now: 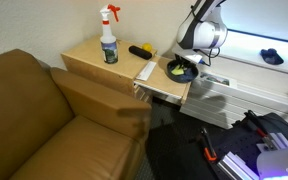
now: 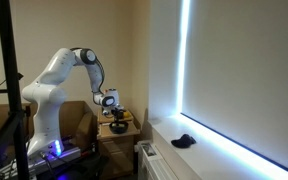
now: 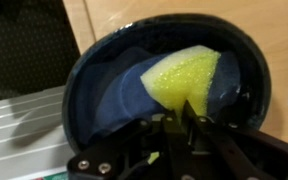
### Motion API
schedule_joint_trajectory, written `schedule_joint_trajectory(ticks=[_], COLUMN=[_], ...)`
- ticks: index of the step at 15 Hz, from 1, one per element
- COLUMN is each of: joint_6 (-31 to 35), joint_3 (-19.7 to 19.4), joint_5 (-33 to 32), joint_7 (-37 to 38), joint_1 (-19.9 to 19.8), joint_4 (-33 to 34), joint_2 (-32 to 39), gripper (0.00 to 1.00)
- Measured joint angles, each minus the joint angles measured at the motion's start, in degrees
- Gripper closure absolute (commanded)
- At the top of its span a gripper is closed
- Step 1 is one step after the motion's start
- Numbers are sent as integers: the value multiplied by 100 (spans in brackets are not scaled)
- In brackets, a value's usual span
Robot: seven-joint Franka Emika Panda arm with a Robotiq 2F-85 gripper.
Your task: Use the yellow sponge to wipe the black bowl
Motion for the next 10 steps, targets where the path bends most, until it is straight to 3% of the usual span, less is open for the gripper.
schedule_joint_trajectory(ticks=[6, 8, 10], joint_6=[266, 264, 258], joint_3=[2586, 3409, 3890], joint_5=[2349, 2809, 2953], joint_7=[-2038, -2580, -2885], joint_1=[-2363, -3203, -3789], joint_4=[234, 296, 294], joint_2=[106, 209, 348], gripper=[97, 97, 97])
